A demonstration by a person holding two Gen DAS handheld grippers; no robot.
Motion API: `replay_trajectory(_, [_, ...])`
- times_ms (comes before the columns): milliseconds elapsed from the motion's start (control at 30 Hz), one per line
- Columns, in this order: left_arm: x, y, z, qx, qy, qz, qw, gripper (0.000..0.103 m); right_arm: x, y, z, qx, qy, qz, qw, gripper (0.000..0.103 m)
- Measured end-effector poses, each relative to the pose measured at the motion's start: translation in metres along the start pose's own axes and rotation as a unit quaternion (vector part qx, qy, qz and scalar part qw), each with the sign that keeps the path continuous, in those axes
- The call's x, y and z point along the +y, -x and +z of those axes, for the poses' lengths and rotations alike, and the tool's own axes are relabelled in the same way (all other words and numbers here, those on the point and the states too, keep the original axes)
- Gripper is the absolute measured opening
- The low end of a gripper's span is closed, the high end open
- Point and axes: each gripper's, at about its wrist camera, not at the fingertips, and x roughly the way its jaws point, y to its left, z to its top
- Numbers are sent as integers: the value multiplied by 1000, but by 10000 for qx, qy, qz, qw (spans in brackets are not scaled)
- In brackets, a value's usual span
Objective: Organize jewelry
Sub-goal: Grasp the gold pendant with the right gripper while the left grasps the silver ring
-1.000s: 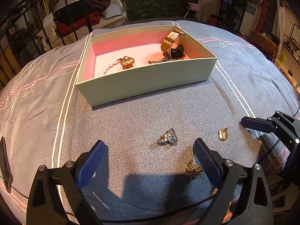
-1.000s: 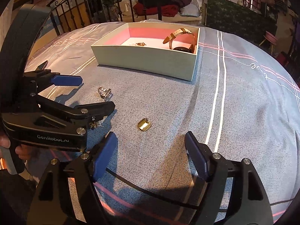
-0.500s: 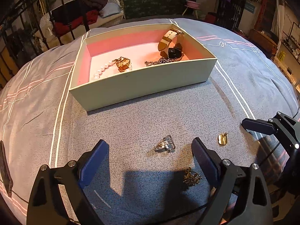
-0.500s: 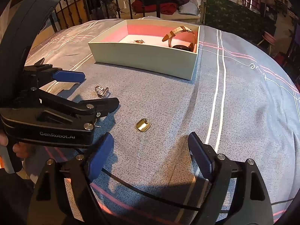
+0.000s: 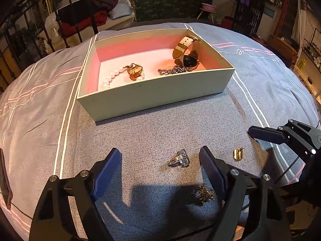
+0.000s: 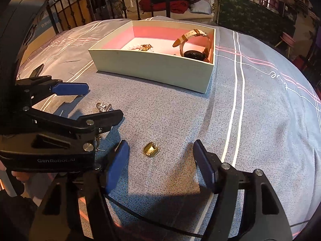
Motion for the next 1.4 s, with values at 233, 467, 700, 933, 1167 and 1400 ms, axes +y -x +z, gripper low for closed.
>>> replay_trajectory(233, [6,6,-1,-104,87,32,9999,79,-7,3,-2,-42,-162,108,9998,66])
replay_trajectory(467, [7,7,-5,-149,152,50,9998,79,-7,3,-1,-11,-142,114,9998,66])
replay_trajectory(700, [3,12,-6,-243,31,67,9997,79,5,4,-3,-5,153,144,9998,39])
replay_trajectory(933, [2,13,-9,-248,9,74,9997,76,1,6,-6,-38,60,226,9997,10])
replay_trajectory(1167, [-1,11,-7,-258,-58,121,9996,76,-2,7,-7,-75,25,273,9996,10])
replay_trajectory(1400, [1,16,-2,-360,-18,106,9993,40,-4,11,-3,-145,-44,381,9992,5])
